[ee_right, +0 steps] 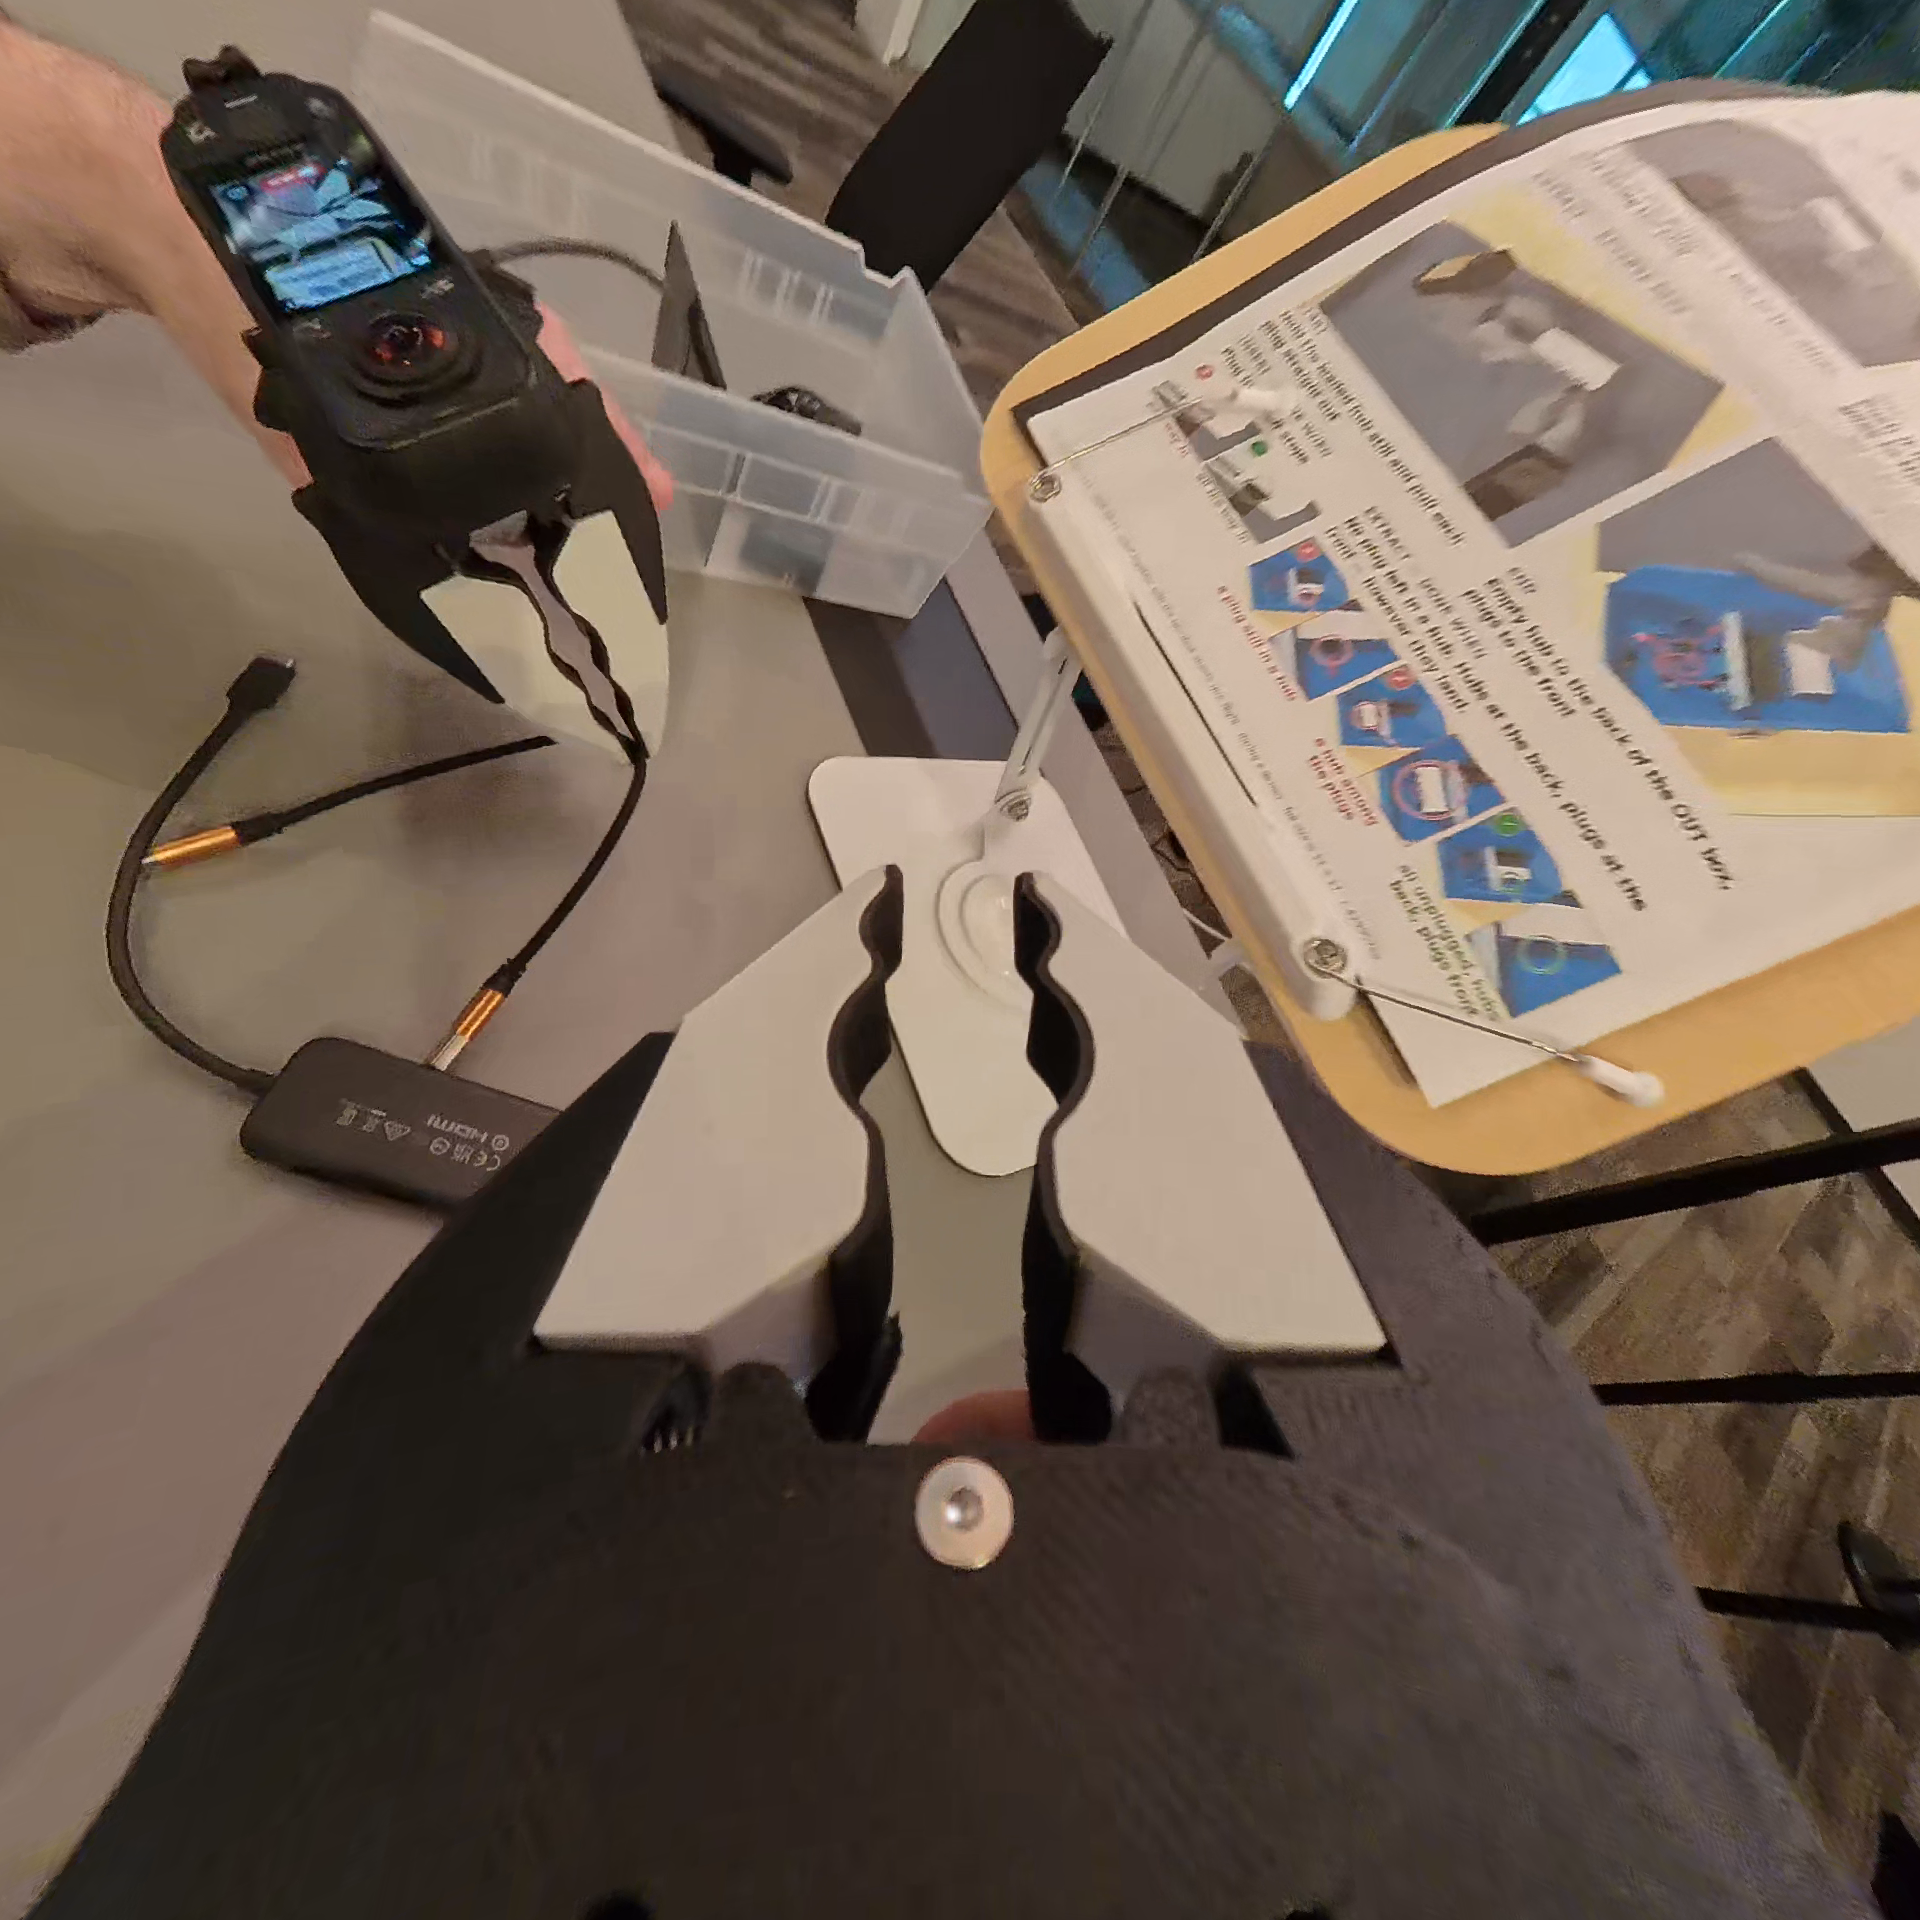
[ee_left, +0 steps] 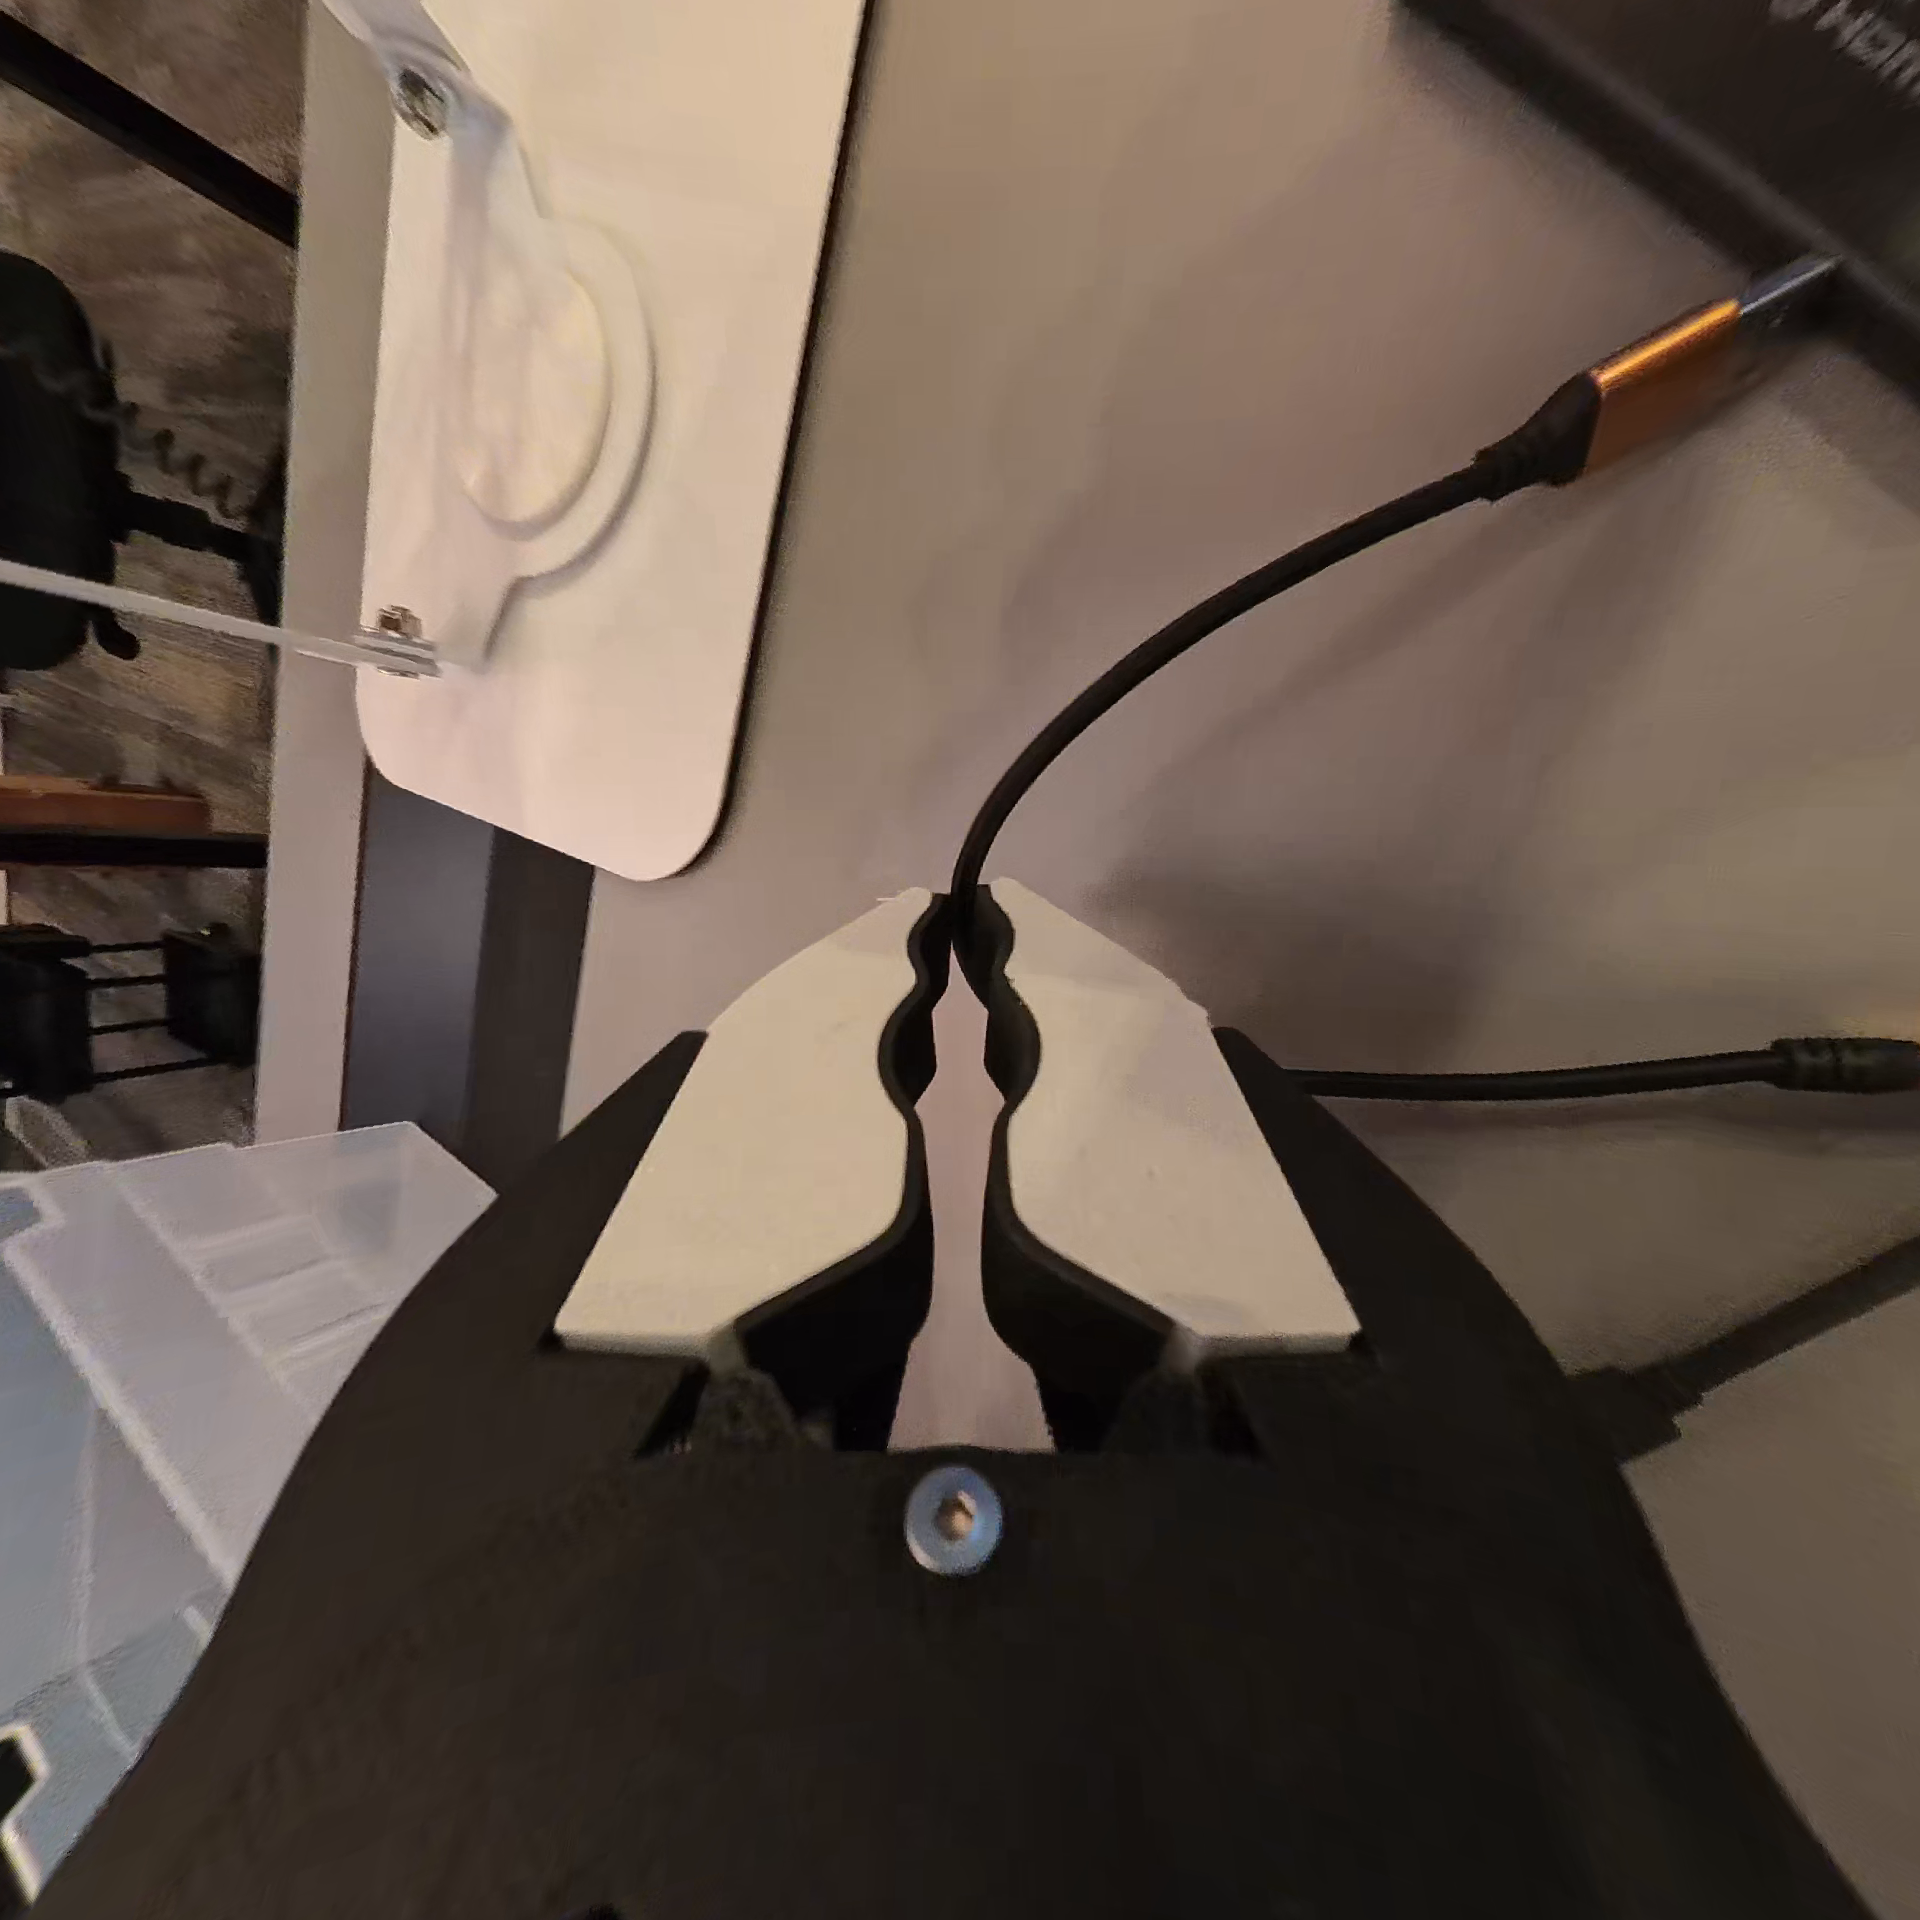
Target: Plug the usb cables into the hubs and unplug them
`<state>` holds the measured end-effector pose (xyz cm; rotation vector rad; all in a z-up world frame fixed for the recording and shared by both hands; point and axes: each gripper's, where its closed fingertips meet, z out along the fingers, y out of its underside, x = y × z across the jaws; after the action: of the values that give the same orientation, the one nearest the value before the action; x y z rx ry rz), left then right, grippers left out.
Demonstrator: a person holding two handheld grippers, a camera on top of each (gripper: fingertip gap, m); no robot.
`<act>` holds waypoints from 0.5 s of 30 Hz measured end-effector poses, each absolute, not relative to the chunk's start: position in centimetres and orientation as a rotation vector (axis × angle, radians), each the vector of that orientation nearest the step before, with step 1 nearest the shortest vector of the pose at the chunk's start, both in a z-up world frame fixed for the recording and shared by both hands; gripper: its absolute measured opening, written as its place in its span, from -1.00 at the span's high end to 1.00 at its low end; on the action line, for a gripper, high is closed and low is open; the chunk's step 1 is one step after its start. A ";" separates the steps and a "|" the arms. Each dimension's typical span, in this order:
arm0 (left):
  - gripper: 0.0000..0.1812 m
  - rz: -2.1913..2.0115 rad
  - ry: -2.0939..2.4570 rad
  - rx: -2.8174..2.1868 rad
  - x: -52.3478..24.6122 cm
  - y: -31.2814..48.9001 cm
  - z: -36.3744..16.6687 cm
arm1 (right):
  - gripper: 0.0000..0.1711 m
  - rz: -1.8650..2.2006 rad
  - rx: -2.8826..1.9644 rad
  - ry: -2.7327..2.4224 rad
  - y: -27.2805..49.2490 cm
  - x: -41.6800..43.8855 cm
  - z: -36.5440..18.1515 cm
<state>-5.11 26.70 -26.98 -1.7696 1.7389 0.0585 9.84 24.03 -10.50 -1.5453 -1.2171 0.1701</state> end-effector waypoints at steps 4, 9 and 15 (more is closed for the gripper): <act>0.87 0.064 1.755 -1.799 -5.2 26.7 -28.2 | 0.78 0.162 -1.563 -1.265 24.0 9.2 -11.7; 0.46 -0.028 1.743 -1.807 -4.6 25.8 -27.1 | 0.78 0.152 -1.570 -1.283 24.0 9.1 -12.1; 0.47 -0.331 1.974 -1.737 -0.7 16.7 -24.2 | 0.78 0.146 -1.566 -1.262 24.0 9.8 -11.4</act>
<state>-0.67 16.72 -24.25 -1.7368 1.9737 -0.3309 9.78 23.95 -11.42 -1.5656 -1.2617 0.1461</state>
